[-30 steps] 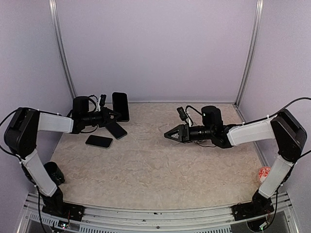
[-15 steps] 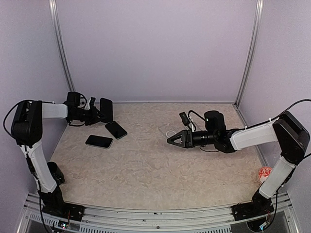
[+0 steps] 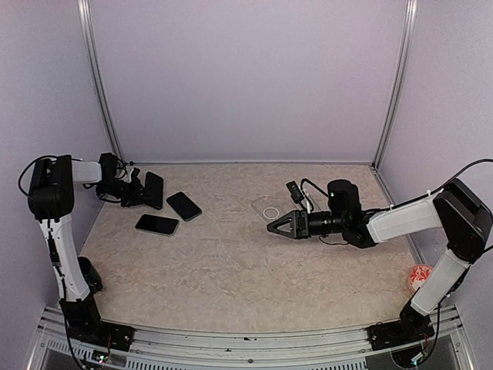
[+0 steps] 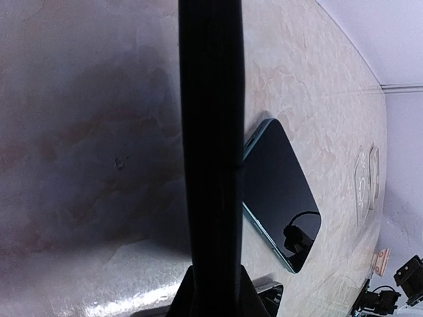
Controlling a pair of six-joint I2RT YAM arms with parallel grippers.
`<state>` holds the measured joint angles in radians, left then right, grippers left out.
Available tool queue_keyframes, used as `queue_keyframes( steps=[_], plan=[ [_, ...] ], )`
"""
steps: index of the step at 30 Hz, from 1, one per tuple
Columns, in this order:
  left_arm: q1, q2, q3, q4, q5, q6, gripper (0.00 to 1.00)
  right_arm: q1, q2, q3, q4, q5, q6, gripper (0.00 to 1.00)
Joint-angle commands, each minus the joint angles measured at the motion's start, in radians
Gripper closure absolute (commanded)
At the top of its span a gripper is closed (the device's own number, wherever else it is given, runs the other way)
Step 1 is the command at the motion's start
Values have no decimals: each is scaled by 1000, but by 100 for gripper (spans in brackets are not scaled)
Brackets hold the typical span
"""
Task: Put the phone into the phone case
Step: Place the phone with the phone case at the corner of the board.
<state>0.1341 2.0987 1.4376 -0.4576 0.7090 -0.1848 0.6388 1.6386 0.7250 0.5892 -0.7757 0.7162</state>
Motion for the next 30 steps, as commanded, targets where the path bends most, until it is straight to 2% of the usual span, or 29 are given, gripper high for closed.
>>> queue_keyframes(
  steps=[1, 17, 25, 30],
  plan=[
    [-1, 34, 81, -59, 14, 79, 94, 1, -12, -18, 42, -12, 9, 51],
    [23, 92, 154, -71, 17, 59, 80, 12, 25, -7, 53, -7, 22, 51],
    [24, 68, 150, -21, -1, 30, 82, 21, 43, 0, 59, -7, 30, 52],
    [24, 71, 161, -19, -20, 28, 88, 28, 53, 2, 61, -8, 34, 51]
  ],
)
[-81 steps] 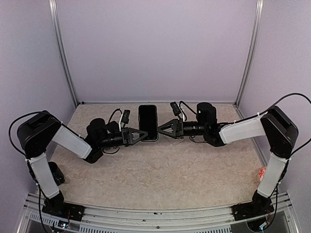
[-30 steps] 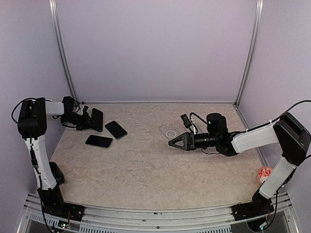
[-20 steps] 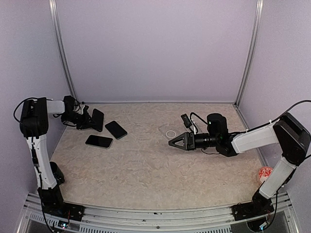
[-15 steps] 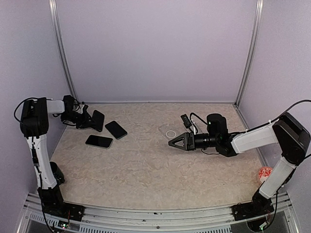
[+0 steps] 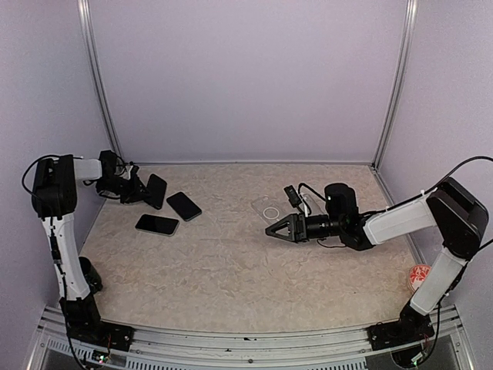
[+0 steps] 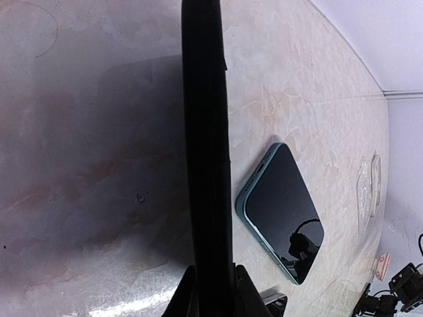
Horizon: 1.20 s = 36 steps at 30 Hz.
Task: Put the phone into the phone case
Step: Place the phone with the phone case at the corner of the board.
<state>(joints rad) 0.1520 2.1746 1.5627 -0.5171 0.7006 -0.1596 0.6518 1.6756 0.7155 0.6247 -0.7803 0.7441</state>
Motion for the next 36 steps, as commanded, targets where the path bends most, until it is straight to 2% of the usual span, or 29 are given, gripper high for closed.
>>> queue_keyframes(
  steps=[1, 3, 5, 21, 31, 36],
  plan=[
    [7, 0, 37, 42, -18, 2, 89, 15, 17, 14, 26, -4, 5, 51],
    [7, 3, 37, 48, -27, 0, 95, 17, 18, 17, 23, -2, 6, 51],
    [6, 7, 42, 48, -34, 0, 96, 17, 19, 19, 22, -3, 6, 52],
    [14, 7, 52, 68, -105, -24, 71, 28, 44, 33, 27, -5, 13, 51],
    [16, 10, 34, 116, -139, -58, 68, 34, 52, 33, 29, 1, 15, 51],
    [15, 11, 27, 134, -171, -71, 64, 39, 49, 33, 28, 3, 17, 51]
  ],
)
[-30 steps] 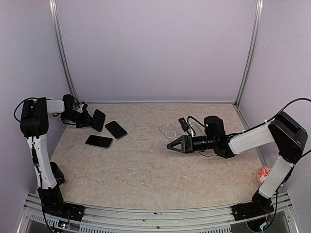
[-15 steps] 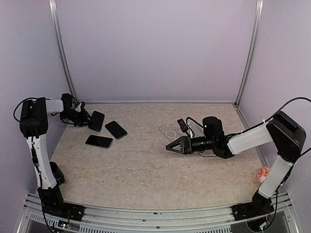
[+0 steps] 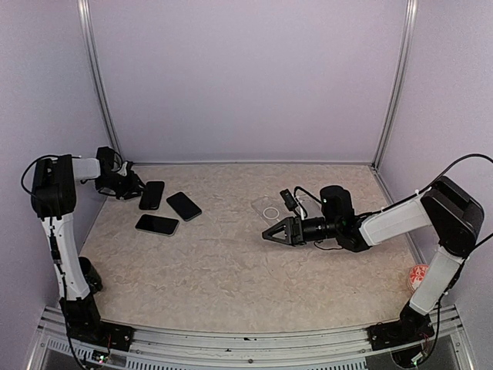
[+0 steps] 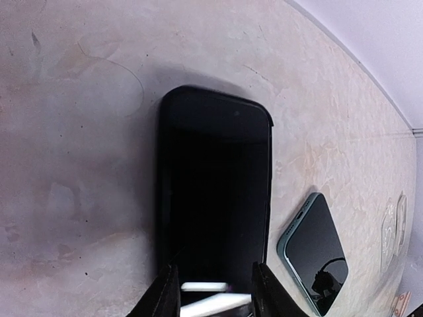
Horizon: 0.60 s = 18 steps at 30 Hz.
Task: Put the phone into the phone case
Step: Place the phone with the phone case at the corner of the board, then move the phone to the corner of the board.
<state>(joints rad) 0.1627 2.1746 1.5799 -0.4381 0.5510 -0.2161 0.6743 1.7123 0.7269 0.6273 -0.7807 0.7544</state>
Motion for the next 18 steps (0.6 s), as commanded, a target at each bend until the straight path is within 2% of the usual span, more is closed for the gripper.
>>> queue_keyframes(
  steps=[1, 8, 18],
  plan=[
    [5, 11, 9, 57, -24, -17, 63, 16, 11, 21, 25, 4, 6, 51],
    [-1, -7, -10, 76, -57, -32, 60, 20, 10, 20, 25, 9, 4, 51],
    [-135, -101, -14, 50, -157, -25, 30, 20, -2, 22, -12, 27, -21, 51]
  ],
)
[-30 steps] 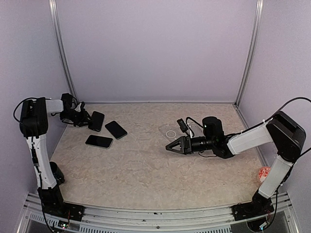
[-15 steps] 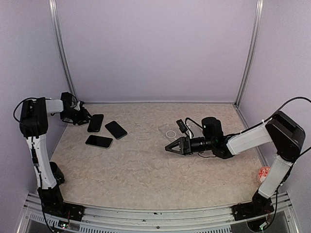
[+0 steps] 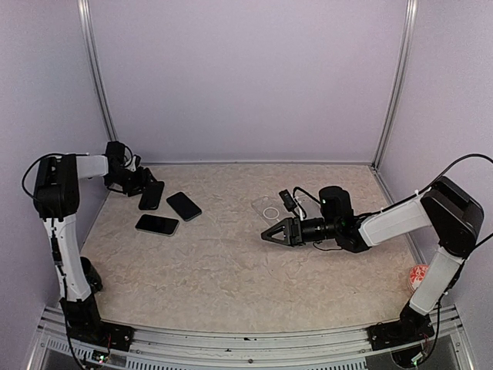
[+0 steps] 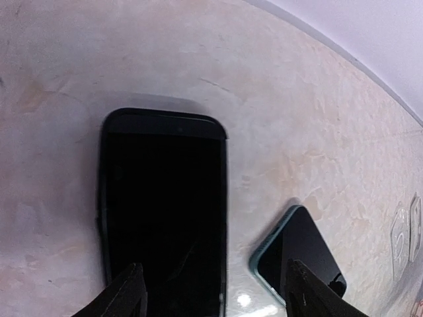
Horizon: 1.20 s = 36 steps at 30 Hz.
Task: Put the phone into the phone case
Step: Move the phone to the corner of the board.
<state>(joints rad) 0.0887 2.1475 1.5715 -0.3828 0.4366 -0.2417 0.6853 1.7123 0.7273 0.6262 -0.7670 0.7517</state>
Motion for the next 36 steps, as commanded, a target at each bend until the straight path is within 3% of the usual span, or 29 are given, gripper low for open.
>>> queue_keyframes(
  steps=[1, 7, 11, 21, 24, 36],
  plan=[
    [-77, -79, -7, -8, -48, -1, 28, 10, -4, 20, -14, 16, -21, 51],
    [-186, -76, 0, -8, -71, -12, 19, 9, -28, 23, -34, 26, -33, 49],
    [-220, -41, 19, 5, -74, -10, 15, 11, -59, 23, -65, 23, -56, 42],
    [-220, 36, 50, 51, -109, -9, 11, 10, -137, -6, -107, 42, -91, 21],
    [-222, 65, 81, 44, -111, 1, 7, 11, -139, -4, -108, 39, -90, 18],
    [-226, 116, 61, 60, -68, -2, 7, 11, -140, 13, -126, 48, -91, 14]
  ],
)
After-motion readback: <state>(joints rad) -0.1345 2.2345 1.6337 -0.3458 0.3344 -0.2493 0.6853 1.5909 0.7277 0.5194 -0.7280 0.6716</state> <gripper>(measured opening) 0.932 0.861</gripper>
